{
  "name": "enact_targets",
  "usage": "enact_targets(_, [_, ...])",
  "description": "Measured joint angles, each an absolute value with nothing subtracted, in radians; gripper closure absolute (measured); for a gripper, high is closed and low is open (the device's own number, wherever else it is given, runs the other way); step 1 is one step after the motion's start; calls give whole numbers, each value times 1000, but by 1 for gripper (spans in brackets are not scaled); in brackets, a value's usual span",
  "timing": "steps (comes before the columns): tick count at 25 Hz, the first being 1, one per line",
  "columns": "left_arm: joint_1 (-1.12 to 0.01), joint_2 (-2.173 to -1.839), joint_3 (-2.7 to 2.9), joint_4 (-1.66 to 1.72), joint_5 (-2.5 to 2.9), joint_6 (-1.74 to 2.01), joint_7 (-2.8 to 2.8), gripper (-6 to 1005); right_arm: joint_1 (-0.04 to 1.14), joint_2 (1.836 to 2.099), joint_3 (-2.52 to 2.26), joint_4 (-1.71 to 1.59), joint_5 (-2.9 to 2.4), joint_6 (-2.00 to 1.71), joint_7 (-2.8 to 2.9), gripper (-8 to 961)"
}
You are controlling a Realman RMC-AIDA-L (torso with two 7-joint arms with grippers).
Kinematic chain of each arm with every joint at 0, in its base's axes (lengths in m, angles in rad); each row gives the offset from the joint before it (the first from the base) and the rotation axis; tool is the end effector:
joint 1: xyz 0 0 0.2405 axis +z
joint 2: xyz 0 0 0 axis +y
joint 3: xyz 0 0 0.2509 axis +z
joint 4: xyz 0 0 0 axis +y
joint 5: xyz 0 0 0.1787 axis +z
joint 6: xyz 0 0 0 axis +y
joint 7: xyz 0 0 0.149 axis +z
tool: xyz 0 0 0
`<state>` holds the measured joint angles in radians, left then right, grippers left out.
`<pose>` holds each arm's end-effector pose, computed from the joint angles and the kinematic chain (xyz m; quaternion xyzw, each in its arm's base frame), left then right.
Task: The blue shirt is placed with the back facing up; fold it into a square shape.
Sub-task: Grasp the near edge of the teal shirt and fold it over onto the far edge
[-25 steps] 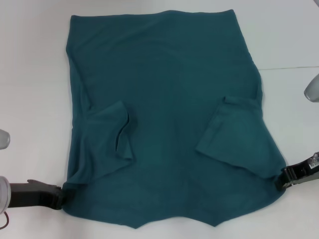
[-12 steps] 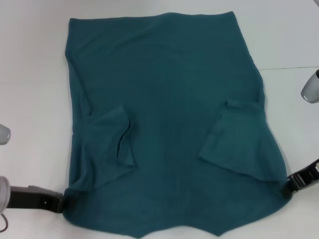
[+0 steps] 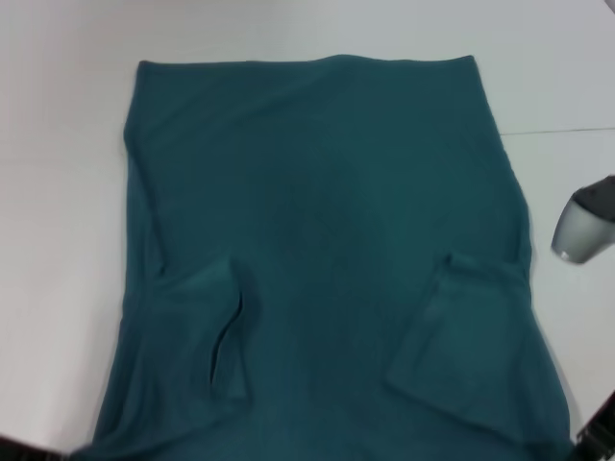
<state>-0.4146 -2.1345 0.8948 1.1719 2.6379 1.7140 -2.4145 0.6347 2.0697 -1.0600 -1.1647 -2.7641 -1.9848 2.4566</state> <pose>-0.2876 0.2561 0.0134 -0.8148 -0.5621 0.1008 0.0997 0.2421 0.2727 0.0291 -0.8401 0.4732 -0.2644 0.0180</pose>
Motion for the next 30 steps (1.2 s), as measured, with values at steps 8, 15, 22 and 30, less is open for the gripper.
enact_targets(8, [-376, -2141, 823, 1186, 2730, 1913, -2441, 923, 608, 2064, -1191, -1093, -2681, -1998, 2466, 870])
enact_targets(15, [-373, -2156, 814, 1201, 2724, 1954, -2438, 919, 566, 2031, -1252, -1117, -2561, -1998, 2497, 871])
enact_targets(22, [-424, -2126, 754, 1169, 2638, 1956, -2418, 914, 563, 1993, -1118, -1155, -2509, -1985, 2470, 872])
enact_targets(30, [-541, -2078, 622, 1111, 2534, 1891, -2384, 908, 651, 1963, -802, -1161, -2514, -1934, 2431, 871])
